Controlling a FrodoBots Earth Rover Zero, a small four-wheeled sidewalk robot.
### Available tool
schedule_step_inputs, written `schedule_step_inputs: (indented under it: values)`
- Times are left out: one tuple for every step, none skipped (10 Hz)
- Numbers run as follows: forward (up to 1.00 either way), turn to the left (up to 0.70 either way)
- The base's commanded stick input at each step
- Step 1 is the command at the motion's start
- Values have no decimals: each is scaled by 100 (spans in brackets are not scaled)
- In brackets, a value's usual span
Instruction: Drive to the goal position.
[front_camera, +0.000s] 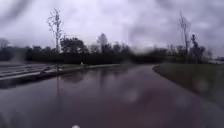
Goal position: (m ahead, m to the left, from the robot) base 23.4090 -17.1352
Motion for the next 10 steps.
schedule_step_inputs:
  values:
    - [70,0]
    - [70,0]
    - [70,0]
    - [70,0]
    - [70,0]
    - [70,0]
    - [70,0]
    - [70,0]
    - [70,0]
    - [70,1]
